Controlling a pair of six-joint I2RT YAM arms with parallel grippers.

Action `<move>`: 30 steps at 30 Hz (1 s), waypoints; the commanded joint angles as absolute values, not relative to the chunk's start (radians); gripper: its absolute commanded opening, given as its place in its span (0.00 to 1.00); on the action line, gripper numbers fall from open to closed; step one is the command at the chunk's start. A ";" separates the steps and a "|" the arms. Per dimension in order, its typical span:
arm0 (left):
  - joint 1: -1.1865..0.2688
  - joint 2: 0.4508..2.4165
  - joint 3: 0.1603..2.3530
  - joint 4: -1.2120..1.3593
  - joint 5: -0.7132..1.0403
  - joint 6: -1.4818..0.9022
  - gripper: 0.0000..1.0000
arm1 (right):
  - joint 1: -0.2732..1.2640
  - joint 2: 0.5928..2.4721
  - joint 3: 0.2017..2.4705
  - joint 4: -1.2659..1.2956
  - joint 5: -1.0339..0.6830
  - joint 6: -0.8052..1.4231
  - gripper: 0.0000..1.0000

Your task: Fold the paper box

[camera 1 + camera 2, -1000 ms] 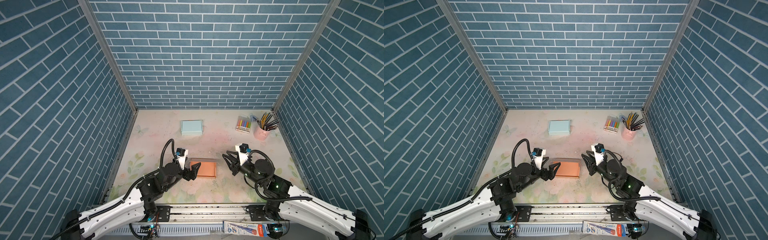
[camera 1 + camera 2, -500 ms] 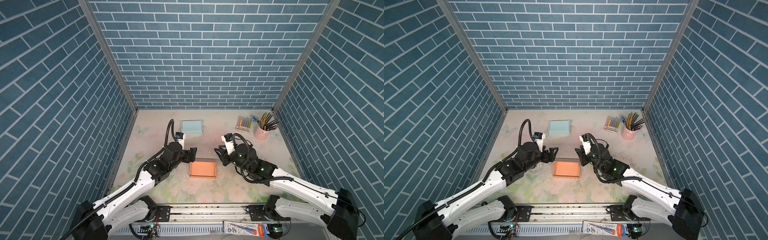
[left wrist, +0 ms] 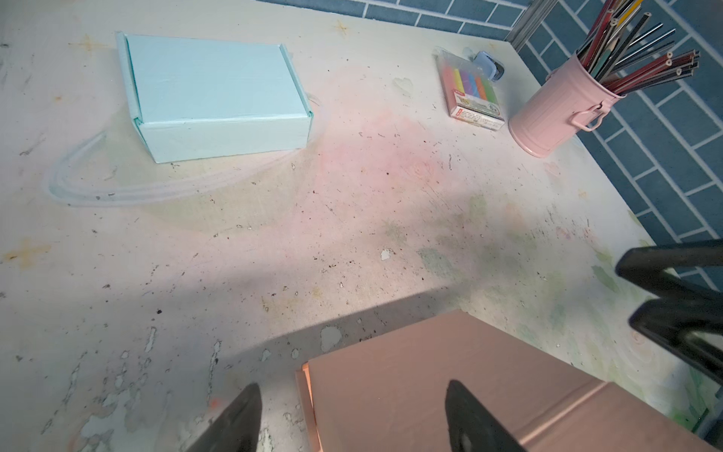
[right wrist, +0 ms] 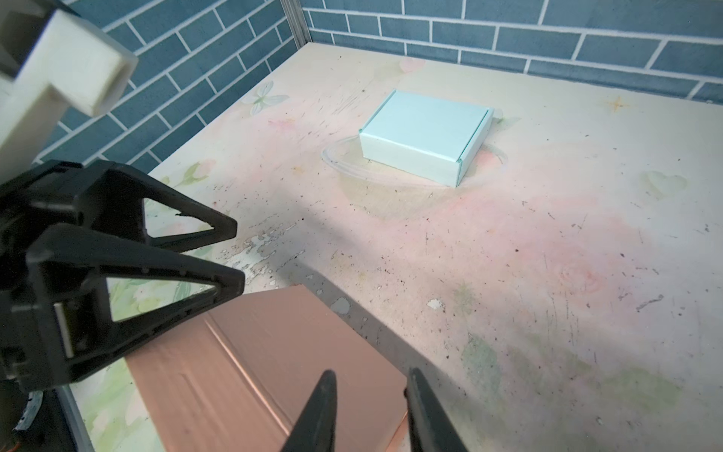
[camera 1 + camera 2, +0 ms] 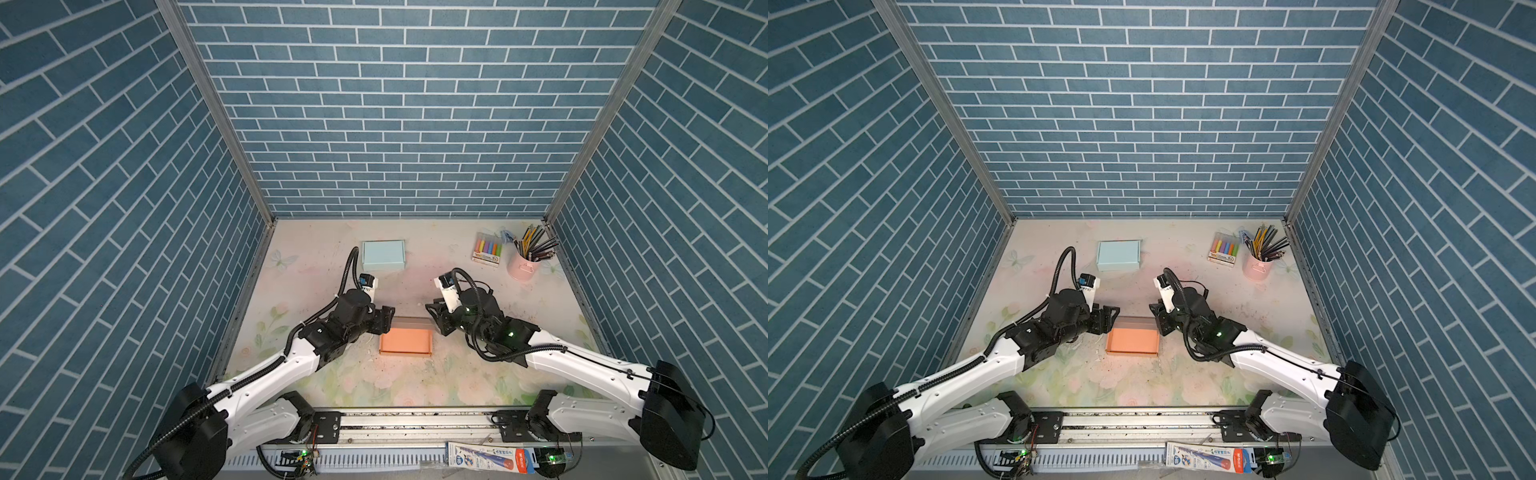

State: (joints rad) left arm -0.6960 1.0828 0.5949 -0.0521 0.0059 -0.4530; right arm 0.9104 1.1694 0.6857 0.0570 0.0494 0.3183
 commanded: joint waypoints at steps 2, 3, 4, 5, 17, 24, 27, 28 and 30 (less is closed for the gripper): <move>-0.688 1.090 0.570 -0.008 0.033 -0.453 0.74 | 0.908 1.179 0.660 0.073 0.021 0.362 0.32; -0.690 1.088 0.565 -0.005 0.035 -0.455 0.74 | 0.907 1.180 0.656 0.076 0.018 0.363 0.32; -0.689 1.087 0.560 -0.004 0.035 -0.457 0.74 | 0.907 1.179 0.651 0.079 0.011 0.364 0.32; -0.690 1.086 0.551 -0.001 0.036 -0.459 0.74 | 0.907 1.180 0.646 0.085 0.004 0.367 0.32; -0.689 1.078 0.494 0.025 0.044 -0.480 0.73 | 0.909 1.234 0.619 0.104 -0.060 0.395 0.30; -0.690 1.090 0.467 0.043 0.054 -0.489 0.73 | 0.909 1.260 0.597 0.124 -0.077 0.408 0.30; -0.690 1.088 0.458 0.045 0.067 -0.490 0.73 | 0.909 1.270 0.591 0.126 -0.081 0.411 0.30; -0.692 1.087 0.455 0.048 0.070 -0.489 0.73 | 0.909 1.271 0.591 0.128 -0.083 0.412 0.30; -0.693 1.081 0.445 0.053 0.075 -0.490 0.72 | 0.908 1.272 0.586 0.130 -0.084 0.412 0.30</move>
